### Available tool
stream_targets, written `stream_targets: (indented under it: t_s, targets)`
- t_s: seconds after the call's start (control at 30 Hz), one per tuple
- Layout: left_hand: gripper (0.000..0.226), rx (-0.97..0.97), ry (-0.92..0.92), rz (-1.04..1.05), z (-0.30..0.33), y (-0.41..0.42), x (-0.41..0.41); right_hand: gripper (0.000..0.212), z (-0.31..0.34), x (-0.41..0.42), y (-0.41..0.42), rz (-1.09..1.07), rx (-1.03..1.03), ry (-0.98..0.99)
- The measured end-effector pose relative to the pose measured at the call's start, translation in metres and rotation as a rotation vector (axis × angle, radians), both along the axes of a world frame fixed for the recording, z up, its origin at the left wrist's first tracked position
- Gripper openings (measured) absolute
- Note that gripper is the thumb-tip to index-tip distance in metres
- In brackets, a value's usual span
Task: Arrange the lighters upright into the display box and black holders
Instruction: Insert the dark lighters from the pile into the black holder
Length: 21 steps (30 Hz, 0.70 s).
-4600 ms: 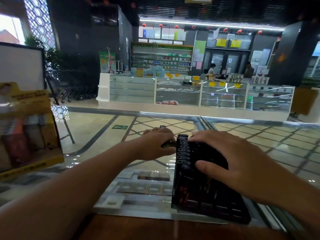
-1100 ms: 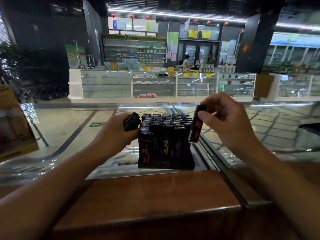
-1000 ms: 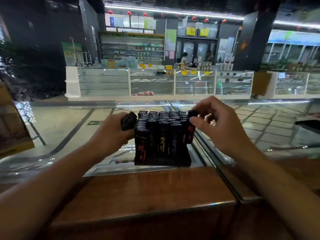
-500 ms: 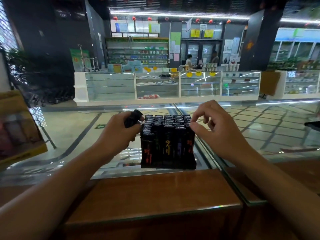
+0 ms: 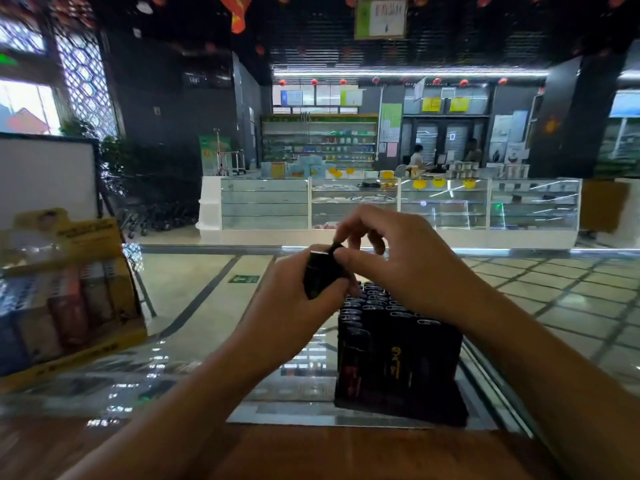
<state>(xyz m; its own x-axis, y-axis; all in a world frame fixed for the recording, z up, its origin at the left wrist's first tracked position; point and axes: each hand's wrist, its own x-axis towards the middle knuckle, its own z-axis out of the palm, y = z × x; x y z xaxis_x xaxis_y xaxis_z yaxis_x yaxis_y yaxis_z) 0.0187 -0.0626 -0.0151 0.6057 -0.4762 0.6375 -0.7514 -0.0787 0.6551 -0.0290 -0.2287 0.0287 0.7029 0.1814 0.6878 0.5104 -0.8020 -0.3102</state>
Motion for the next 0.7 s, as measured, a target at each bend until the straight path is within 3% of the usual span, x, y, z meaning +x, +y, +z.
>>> stream_targets:
  t_s: [0.13, 0.27, 0.33, 0.43, 0.7]
  targets:
    - [0.013, 0.002, 0.007, -0.012, 0.001, -0.002, -0.001, 0.010, 0.001, -0.002, -0.012, 0.044, 0.078, 0.018]
    - [0.006, -0.097, 0.109, -0.058, -0.002, -0.002, -0.002, 0.004, 0.002, -0.003, -0.030, 0.145, 0.433, 0.101]
    - [0.005, -0.158, 0.120, -0.055, -0.003, 0.000, -0.001, 0.013, 0.002, -0.005, -0.034, 0.161, 0.542, 0.091]
    - [0.008, -0.228, 0.153, -0.060, -0.001, 0.002, 0.002, 0.014, 0.005, -0.007, -0.034, 0.154, 0.572, -0.008]
    - [0.012, -0.151, 0.102, -0.084, -0.005, -0.001, 0.002, 0.011, 0.001, -0.007, -0.021, 0.181, 0.607, -0.085]
